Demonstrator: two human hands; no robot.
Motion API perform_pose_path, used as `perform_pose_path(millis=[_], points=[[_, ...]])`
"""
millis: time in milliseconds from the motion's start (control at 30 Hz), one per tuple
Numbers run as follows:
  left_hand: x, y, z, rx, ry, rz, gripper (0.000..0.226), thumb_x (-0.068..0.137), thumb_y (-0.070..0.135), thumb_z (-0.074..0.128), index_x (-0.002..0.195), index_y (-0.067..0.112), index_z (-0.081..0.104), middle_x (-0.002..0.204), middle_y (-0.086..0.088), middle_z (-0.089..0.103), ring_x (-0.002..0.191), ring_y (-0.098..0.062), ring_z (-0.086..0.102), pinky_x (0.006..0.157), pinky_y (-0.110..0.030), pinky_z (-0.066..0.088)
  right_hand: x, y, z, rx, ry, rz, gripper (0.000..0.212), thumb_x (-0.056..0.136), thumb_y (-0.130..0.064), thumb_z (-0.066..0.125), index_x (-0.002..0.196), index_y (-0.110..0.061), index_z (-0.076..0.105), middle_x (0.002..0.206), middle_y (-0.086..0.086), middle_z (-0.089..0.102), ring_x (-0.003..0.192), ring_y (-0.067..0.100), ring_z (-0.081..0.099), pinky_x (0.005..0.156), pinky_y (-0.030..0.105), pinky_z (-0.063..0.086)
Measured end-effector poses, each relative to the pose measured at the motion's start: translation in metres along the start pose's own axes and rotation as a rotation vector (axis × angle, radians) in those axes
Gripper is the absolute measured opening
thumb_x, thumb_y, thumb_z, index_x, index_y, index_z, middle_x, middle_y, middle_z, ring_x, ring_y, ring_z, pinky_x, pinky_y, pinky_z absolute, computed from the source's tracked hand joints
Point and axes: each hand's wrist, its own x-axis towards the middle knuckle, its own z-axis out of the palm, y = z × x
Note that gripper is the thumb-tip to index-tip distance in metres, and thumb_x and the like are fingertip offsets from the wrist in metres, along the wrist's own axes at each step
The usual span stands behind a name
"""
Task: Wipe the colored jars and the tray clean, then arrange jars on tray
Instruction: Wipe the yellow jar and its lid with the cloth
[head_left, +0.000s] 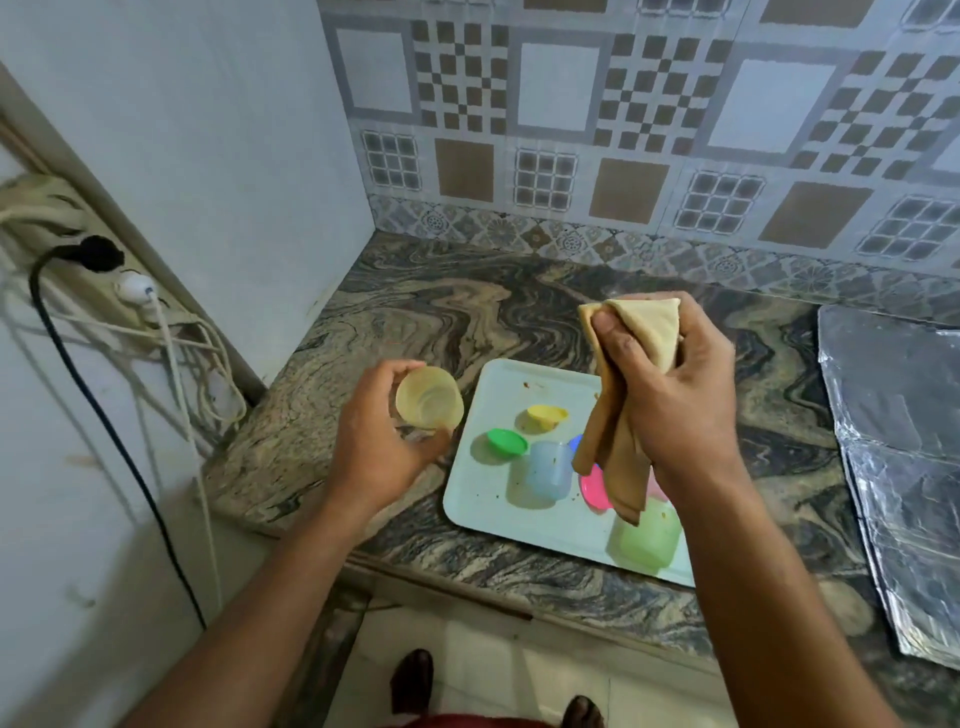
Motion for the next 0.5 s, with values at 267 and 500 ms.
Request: perform_pose_path(millis=[267, 500], points=[[-0.046, -0.096, 0.021, 0.136, -0.175, -0.246, 0.064, 0.064, 0.032, 0.083, 0.123, 0.029, 0.057, 0.12, 0.002, 0.064, 0.105, -0.027, 0.066, 0.081, -0.045, 0.058, -0.021, 0.008, -0.003, -0.015, -0.02, 0.039, 0.012, 0.098, -0.018, 0.075, 0.102, -0.01, 0.067, 0.082, -0.01, 0.064, 0.073, 0.002, 0.058, 0.067, 0.018, 0.048], [-0.05, -0.108, 0.034, 0.143, -0.221, -0.289, 0.073, 0.068, 0.027, 0.083, 0.136, 0.027, 0.056, 0.13, 0.0, 0.057, 0.117, -0.029, 0.063, 0.089, -0.039, 0.054, -0.026, 0.013, -0.013, -0.008, 0.016, 0.039, 0.012, 0.097, -0.015, 0.075, 0.104, -0.007, 0.067, 0.081, -0.009, 0.066, 0.072, 0.0, 0.06, 0.066, 0.017, 0.048]])
